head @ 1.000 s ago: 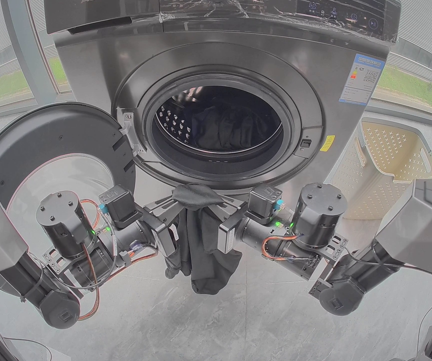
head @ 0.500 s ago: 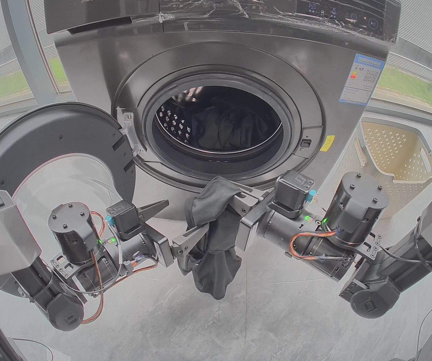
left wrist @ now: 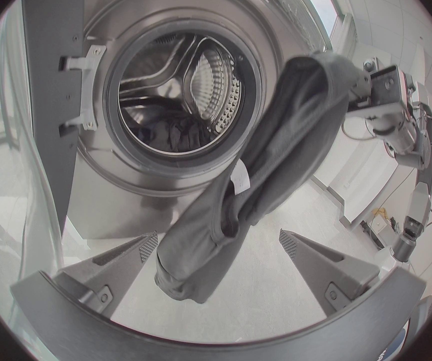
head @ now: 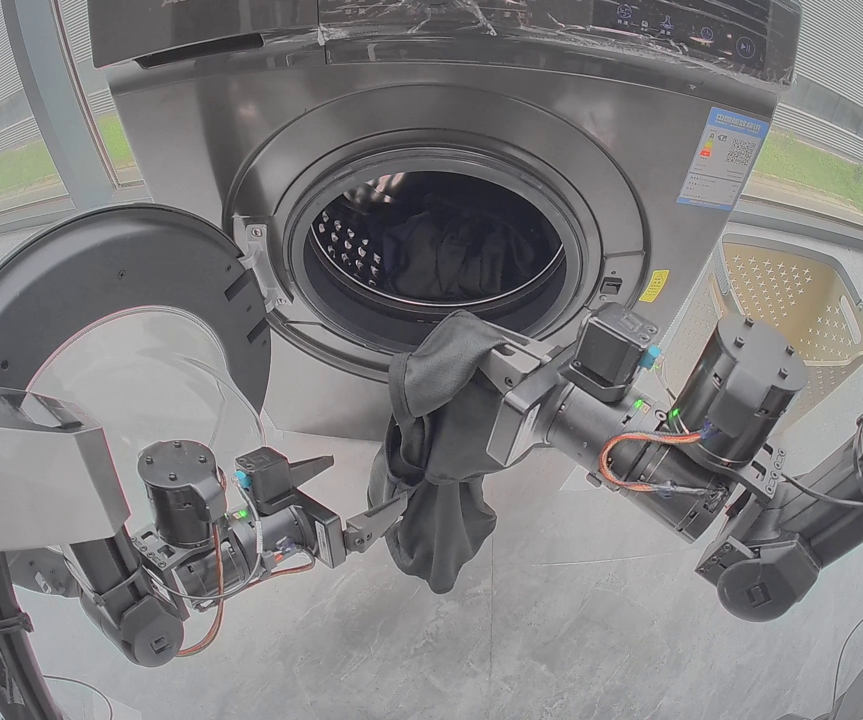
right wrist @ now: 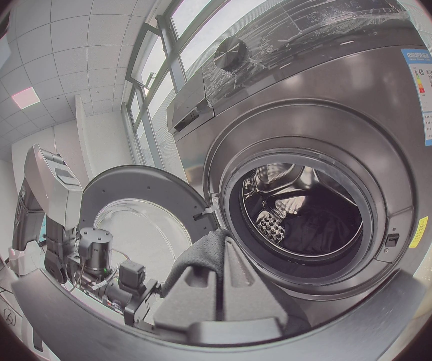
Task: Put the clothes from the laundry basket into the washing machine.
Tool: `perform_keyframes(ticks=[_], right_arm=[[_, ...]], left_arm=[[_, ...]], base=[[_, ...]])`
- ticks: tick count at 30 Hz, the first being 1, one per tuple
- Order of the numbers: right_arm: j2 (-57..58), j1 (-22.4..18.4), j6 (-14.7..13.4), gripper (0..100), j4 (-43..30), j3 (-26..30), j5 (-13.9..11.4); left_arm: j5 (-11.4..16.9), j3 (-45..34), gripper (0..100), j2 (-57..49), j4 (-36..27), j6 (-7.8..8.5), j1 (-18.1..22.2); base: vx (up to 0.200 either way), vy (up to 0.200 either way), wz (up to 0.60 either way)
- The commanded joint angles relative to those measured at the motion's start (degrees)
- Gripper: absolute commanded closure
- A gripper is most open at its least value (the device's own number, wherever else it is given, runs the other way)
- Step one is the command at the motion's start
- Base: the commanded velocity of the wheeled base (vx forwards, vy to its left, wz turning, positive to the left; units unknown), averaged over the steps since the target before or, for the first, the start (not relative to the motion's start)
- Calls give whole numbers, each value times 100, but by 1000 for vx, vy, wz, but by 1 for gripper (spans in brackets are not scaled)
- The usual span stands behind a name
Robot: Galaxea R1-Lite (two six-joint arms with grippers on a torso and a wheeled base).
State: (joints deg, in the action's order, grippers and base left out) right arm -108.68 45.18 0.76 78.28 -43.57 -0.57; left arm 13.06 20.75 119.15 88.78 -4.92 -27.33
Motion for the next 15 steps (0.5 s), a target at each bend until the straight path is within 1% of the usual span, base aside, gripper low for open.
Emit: perform_keyframes(ticks=[1, 2, 4, 5, 8, 15], right_arm=[[-13, 9, -5, 100, -32, -99, 5], [-13, 17, -5, 100, -49, -117, 13], [-13, 26, -5, 100, -49, -117, 5], [5, 70, -5, 100, -49, -90, 13], [13, 88, -14, 100, -49, -99, 13], [31, 105, -14, 100, -49, -108, 13]], left_arm=[[57, -62, 0, 284, -1, 9, 9], [136, -141, 0, 442, -1, 27, 9], [136, -141, 0, 460, -1, 27, 17], [153, -124, 0, 697, 7, 35, 88], [162, 8, 0, 820, 7, 35, 123], [162, 720, 0, 1339, 7, 62, 228]], base=[[0, 0, 0], [0, 0, 0], [0, 0, 0], [0, 0, 0], [0, 0, 0], [0, 0, 0]])
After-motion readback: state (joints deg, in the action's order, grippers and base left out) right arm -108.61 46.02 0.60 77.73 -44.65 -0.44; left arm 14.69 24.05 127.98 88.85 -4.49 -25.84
